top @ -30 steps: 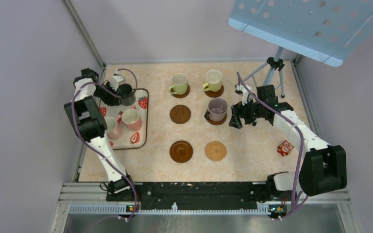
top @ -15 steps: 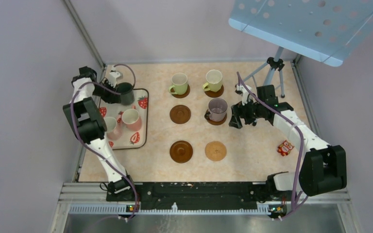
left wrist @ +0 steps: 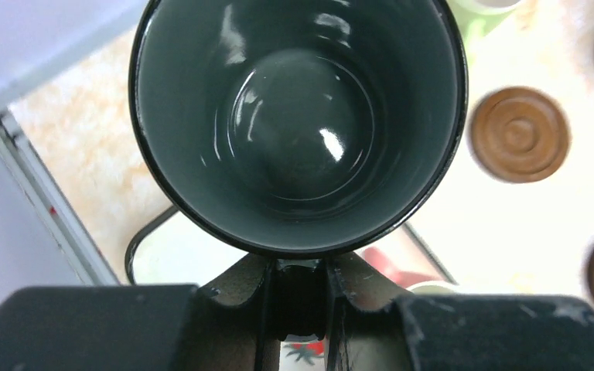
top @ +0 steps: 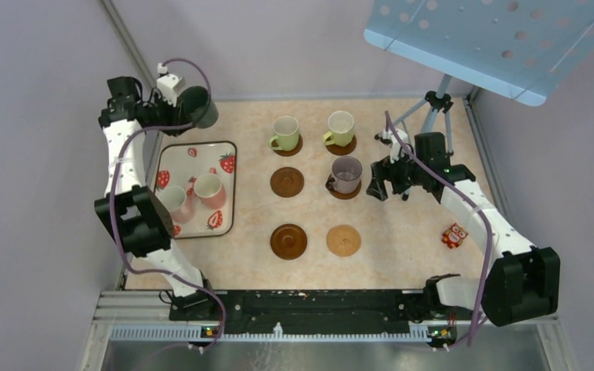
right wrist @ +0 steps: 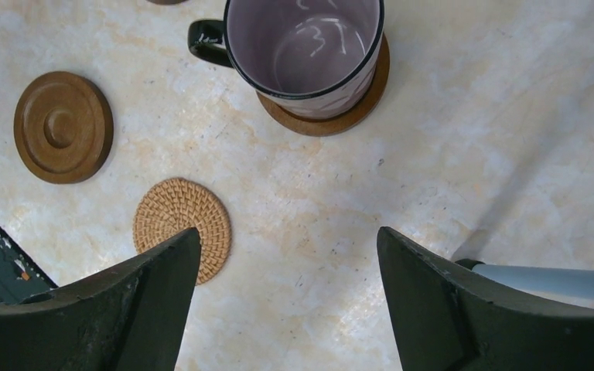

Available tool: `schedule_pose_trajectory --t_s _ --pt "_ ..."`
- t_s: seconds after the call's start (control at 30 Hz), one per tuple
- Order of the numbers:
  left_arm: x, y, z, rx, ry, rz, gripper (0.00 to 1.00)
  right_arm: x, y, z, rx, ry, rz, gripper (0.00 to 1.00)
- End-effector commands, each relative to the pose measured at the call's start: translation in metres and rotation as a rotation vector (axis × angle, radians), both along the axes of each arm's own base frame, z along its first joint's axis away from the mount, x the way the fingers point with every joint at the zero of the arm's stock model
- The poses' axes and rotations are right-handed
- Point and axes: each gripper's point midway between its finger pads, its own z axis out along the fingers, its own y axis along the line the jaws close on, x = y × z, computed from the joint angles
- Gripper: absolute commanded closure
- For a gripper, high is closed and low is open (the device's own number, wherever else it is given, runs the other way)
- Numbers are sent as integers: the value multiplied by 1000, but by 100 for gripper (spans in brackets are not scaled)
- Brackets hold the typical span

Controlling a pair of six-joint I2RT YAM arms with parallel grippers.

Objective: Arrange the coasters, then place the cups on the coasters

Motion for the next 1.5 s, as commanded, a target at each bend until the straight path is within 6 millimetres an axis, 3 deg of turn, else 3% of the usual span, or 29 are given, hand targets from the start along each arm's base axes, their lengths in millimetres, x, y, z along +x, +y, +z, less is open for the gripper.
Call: schedule_pose_trajectory --t_s 0.0,0.13,0.23,0.3,0.5,0.73,0.93,1.1,1.47 --pt "-17 -73 74 -59 -187 -79 100 12 -1 44 39 -121 -35 17" --pt "-38 -119 80 -63 -239 -105 100 7 -4 41 40 -120 -55 16" --pt "-55 -152 71 -83 -245 -134 100 5 -8 40 36 -137 -87 12" --pt "-67 -184 56 -75 -220 -162 100 3 -9 40 45 -152 -98 10" --pt "-95 -228 -15 -48 -94 -225 100 -2 -8 37 64 -162 -100 9" --pt "-96 -249 -52 -18 -101 -220 100 -4 -6 30 76 -153 -89 8" --pt "-89 -252 -79 31 -130 -174 100 -4 -7 23 69 -146 -95 8" --pt "-86 -254 -103 39 -54 -154 100 -3 -8 19 57 -140 -102 8" --pt "-80 -258 -130 28 -32 -150 100 -2 -8 14 54 -127 -100 8"
